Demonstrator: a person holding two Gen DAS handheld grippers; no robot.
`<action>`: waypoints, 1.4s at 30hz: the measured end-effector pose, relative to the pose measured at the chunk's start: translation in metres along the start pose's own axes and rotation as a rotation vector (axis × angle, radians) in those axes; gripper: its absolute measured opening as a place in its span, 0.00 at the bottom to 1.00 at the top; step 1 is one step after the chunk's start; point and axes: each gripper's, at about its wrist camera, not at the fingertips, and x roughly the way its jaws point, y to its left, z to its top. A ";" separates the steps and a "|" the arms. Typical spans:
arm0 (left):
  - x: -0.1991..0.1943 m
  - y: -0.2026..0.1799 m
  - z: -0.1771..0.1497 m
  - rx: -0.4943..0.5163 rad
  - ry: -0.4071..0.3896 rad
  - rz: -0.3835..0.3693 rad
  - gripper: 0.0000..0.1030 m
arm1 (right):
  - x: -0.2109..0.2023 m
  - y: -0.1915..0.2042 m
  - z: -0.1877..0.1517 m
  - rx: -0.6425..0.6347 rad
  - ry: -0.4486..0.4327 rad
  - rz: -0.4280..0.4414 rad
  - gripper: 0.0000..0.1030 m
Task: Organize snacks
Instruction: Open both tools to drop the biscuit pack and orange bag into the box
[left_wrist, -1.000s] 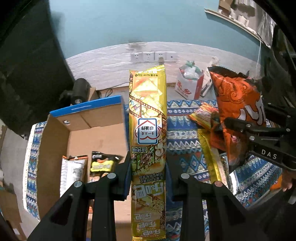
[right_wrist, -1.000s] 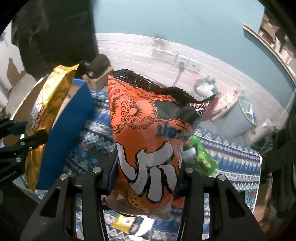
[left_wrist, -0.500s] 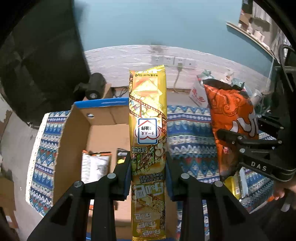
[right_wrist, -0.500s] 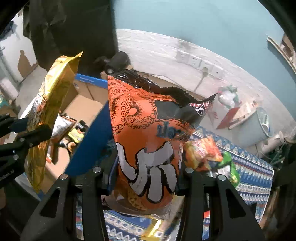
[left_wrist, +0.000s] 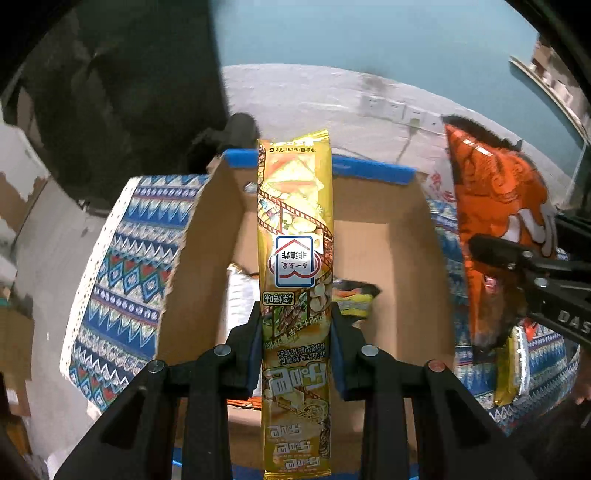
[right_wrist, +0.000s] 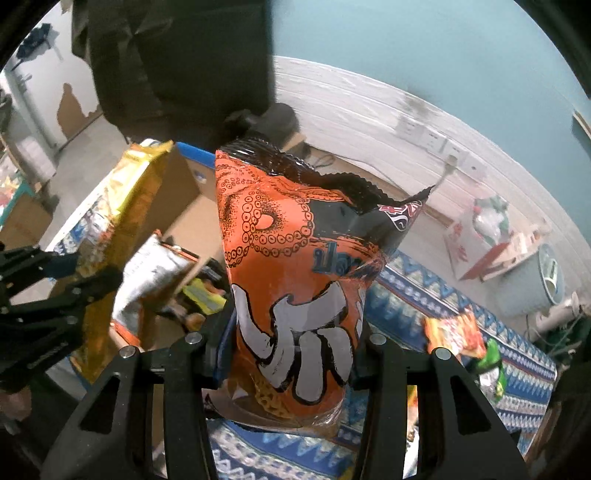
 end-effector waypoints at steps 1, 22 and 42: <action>0.003 0.005 -0.001 -0.012 0.009 0.003 0.30 | 0.002 0.005 0.002 -0.005 0.001 0.007 0.43; -0.008 0.039 0.004 -0.080 -0.007 0.117 0.59 | 0.037 0.055 0.027 -0.069 0.027 0.099 0.43; -0.028 0.036 0.016 -0.108 -0.053 0.106 0.64 | 0.024 0.051 0.024 -0.065 -0.017 0.087 0.74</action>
